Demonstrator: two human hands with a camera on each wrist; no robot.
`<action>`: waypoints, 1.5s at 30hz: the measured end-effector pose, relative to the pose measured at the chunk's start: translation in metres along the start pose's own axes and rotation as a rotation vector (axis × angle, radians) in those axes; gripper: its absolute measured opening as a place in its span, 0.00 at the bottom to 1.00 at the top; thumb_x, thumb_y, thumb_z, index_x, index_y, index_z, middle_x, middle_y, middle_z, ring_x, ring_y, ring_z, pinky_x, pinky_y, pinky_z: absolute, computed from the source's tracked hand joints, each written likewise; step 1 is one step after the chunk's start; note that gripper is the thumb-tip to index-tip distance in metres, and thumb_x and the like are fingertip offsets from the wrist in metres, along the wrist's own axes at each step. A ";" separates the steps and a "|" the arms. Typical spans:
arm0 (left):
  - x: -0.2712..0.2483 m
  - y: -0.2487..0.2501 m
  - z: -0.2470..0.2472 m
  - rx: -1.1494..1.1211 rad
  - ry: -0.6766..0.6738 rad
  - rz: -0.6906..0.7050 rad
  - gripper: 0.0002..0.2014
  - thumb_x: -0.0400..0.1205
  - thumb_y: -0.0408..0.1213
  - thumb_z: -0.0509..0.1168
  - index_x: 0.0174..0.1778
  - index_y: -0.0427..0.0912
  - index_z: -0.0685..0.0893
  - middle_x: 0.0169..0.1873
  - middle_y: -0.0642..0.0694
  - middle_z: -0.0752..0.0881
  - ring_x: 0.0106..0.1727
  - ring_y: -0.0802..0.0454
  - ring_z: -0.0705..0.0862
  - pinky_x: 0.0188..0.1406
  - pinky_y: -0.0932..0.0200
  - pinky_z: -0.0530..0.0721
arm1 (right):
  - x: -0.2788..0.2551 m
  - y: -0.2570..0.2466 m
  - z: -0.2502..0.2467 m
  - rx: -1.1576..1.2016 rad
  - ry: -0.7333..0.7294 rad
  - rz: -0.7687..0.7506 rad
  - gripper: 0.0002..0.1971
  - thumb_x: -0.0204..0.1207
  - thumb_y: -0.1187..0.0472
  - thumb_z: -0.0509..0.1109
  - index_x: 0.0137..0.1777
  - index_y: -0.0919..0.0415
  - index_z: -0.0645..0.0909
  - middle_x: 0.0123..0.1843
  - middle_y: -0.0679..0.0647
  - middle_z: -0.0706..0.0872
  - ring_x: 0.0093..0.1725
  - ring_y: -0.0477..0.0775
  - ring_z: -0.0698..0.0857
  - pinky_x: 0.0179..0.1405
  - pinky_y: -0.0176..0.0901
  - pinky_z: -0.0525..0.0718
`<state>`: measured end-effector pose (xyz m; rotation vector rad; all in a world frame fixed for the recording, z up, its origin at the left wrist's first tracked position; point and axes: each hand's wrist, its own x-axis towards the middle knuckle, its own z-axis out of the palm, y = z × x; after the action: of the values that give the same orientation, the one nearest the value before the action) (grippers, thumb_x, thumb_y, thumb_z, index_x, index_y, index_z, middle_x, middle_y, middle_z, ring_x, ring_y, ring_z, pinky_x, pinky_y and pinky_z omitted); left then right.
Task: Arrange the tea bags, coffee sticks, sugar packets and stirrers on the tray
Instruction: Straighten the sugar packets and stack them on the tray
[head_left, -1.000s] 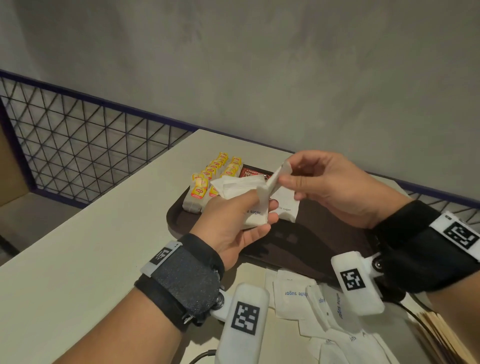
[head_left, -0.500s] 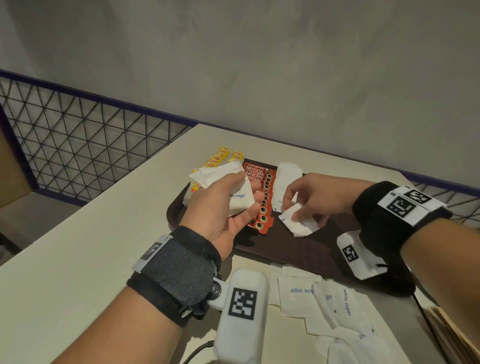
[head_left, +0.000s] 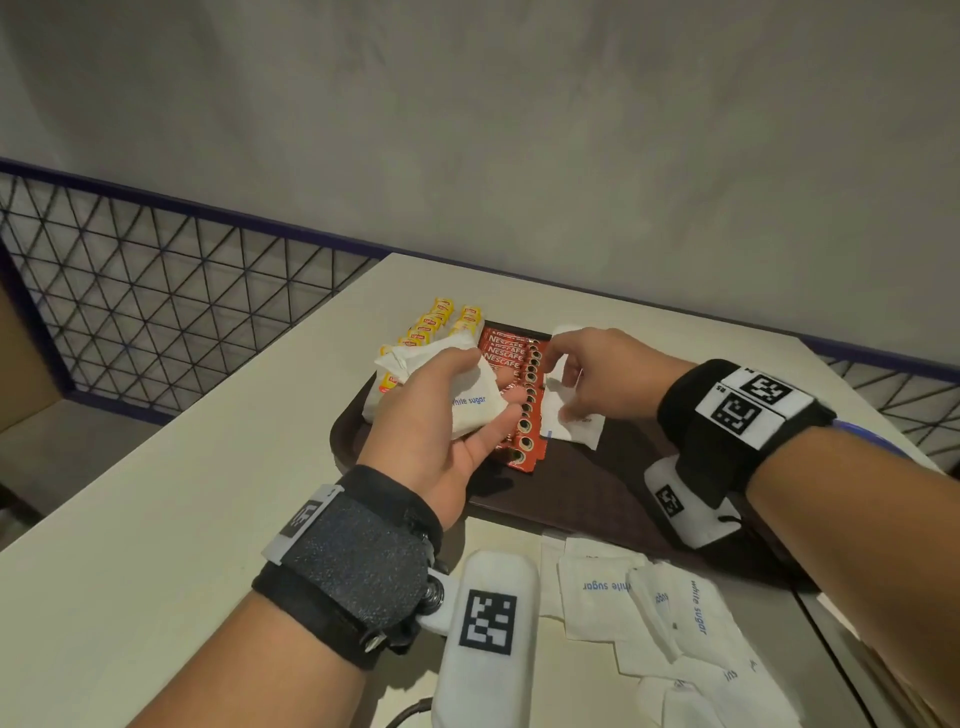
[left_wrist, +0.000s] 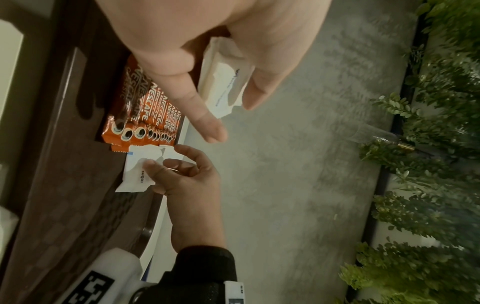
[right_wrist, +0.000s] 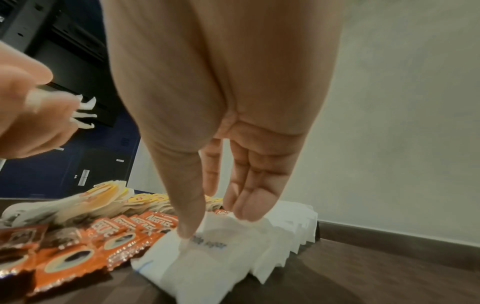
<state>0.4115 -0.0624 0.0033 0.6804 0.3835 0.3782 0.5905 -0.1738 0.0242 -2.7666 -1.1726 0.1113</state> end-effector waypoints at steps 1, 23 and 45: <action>0.000 0.001 0.000 -0.032 -0.003 -0.007 0.13 0.85 0.34 0.67 0.65 0.42 0.82 0.54 0.33 0.92 0.52 0.39 0.94 0.42 0.51 0.94 | -0.001 0.000 -0.001 -0.001 0.035 -0.003 0.22 0.73 0.56 0.83 0.65 0.47 0.81 0.55 0.47 0.85 0.47 0.45 0.82 0.46 0.41 0.84; -0.004 -0.006 0.002 0.222 0.069 0.004 0.16 0.77 0.42 0.79 0.60 0.50 0.88 0.45 0.46 0.95 0.36 0.51 0.91 0.14 0.68 0.75 | -0.076 -0.048 -0.048 0.644 0.008 -0.192 0.26 0.70 0.86 0.64 0.55 0.55 0.82 0.50 0.60 0.86 0.40 0.58 0.82 0.36 0.50 0.83; 0.004 -0.001 -0.004 0.118 0.105 0.002 0.16 0.85 0.46 0.70 0.65 0.42 0.85 0.45 0.43 0.95 0.33 0.52 0.92 0.20 0.62 0.84 | -0.049 0.003 -0.017 0.198 -0.308 0.050 0.06 0.81 0.61 0.74 0.56 0.51 0.87 0.53 0.54 0.92 0.54 0.55 0.91 0.58 0.57 0.91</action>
<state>0.4132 -0.0599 -0.0009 0.7783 0.5076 0.3958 0.5604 -0.2127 0.0416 -2.6660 -1.0848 0.6423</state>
